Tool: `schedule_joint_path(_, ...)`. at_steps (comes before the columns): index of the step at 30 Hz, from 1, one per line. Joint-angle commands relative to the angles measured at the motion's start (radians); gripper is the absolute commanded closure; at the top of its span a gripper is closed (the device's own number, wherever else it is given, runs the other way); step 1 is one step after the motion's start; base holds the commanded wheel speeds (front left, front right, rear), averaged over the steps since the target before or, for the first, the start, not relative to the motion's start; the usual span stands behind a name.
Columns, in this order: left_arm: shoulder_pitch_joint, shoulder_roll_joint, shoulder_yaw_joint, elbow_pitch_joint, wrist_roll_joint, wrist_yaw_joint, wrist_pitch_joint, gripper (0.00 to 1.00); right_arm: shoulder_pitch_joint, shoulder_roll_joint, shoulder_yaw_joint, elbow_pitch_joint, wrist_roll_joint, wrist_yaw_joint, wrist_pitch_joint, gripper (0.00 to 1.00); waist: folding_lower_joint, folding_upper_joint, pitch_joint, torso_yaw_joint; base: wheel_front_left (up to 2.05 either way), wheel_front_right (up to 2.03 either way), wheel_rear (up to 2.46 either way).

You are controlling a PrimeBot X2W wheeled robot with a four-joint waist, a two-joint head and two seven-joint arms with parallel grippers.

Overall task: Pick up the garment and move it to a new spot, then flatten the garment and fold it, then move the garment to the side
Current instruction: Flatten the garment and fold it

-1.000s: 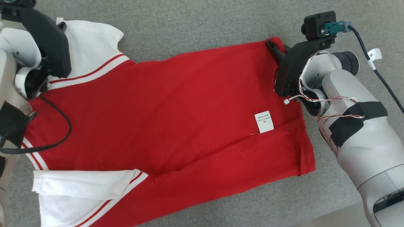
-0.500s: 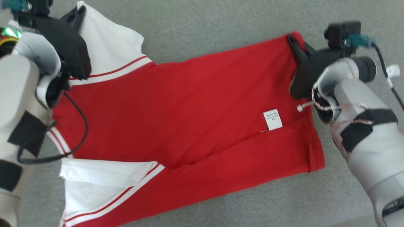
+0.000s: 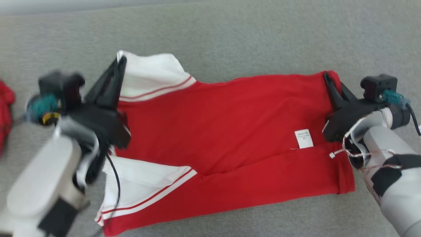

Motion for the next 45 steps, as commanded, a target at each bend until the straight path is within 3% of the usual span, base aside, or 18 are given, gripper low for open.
schedule_joint_path(1,0.052,0.003,0.008,-0.054,-0.007,0.022,-0.023,1.00,0.029,-0.012,-0.006,-0.010,0.007,-0.003,-0.013,1.00,0.0001,0.0000,-0.038,0.037,0.00,0.00,0.00)
schedule_joint_path(8,0.288,0.035,-0.009,-0.279,0.019,0.130,-0.078,1.00,0.136,-0.044,-0.054,-0.066,-0.001,-0.003,-0.031,1.00,0.0001,0.0000,-0.070,0.076,0.00,0.00,0.00)
schedule_joint_path(12,0.388,0.030,-0.009,-0.352,0.011,0.173,-0.110,1.00,0.215,-0.065,-0.133,-0.156,-0.020,-0.003,-0.031,1.00,0.0001,0.0000,-0.082,0.091,0.00,0.00,0.00)
schedule_joint_path(23,0.563,0.003,-0.010,-0.361,-0.020,0.222,-0.161,1.00,0.457,-0.064,-0.276,-0.372,-0.110,-0.003,-0.030,1.00,0.0001,0.0000,-0.112,0.089,0.00,0.00,0.00)
schedule_joint_path(24,0.578,-0.002,-0.006,-0.359,-0.023,0.224,-0.165,1.00,0.469,-0.062,-0.284,-0.383,-0.113,-0.003,-0.030,0.83,0.0001,0.0000,-0.115,0.087,0.00,0.00,0.00)
schedule_joint_path(25,0.592,-0.008,-0.003,-0.357,-0.026,0.225,-0.169,1.00,0.480,-0.060,-0.296,-0.398,-0.114,-0.003,-0.030,0.37,0.0001,0.0000,-0.117,0.086,0.00,0.00,0.00)
schedule_joint_path(26,0.603,-0.012,-0.004,-0.355,-0.022,0.224,-0.172,1.00,0.496,-0.057,-0.307,-0.407,-0.114,-0.003,-0.030,0.00,0.0001,0.0000,-0.120,0.086,0.00,0.00,0.00)
schedule_joint_path(27,0.614,-0.013,-0.003,-0.352,-0.016,0.227,-0.174,0.68,0.513,-0.053,-0.313,-0.414,-0.115,-0.003,-0.030,0.00,0.0001,0.0000,-0.123,0.085,0.00,0.00,0.00)
schedule_joint_path(28,0.623,-0.020,0.004,-0.351,-0.012,0.233,-0.180,0.00,0.524,-0.050,-0.320,-0.429,-0.116,-0.003,-0.030,0.00,0.0001,0.0000,-0.127,0.084,0.00,0.00,0.00)
schedule_joint_path(34,0.663,-0.047,0.068,-0.354,0.011,0.240,-0.190,0.00,0.584,-0.048,-0.357,-0.506,-0.107,-0.003,-0.030,0.00,0.0001,0.0000,-0.142,0.089,0.00,0.00,0.00)
schedule_joint_path(39,0.720,-0.119,0.250,-0.400,0.111,0.223,-0.190,0.00,0.633,-0.048,-0.403,-0.590,-0.103,-0.003,-0.030,0.00,0.0001,0.0000,-0.159,0.088,0.00,0.00,0.00)
schedule_joint_path(45,0.780,-0.194,0.410,-0.427,0.270,0.185,-0.190,0.00,0.641,-0.056,-0.420,-0.555,-0.103,-0.003,0.000,0.00,0.0001,0.0000,-0.179,0.093,0.00,0.00,0.00)
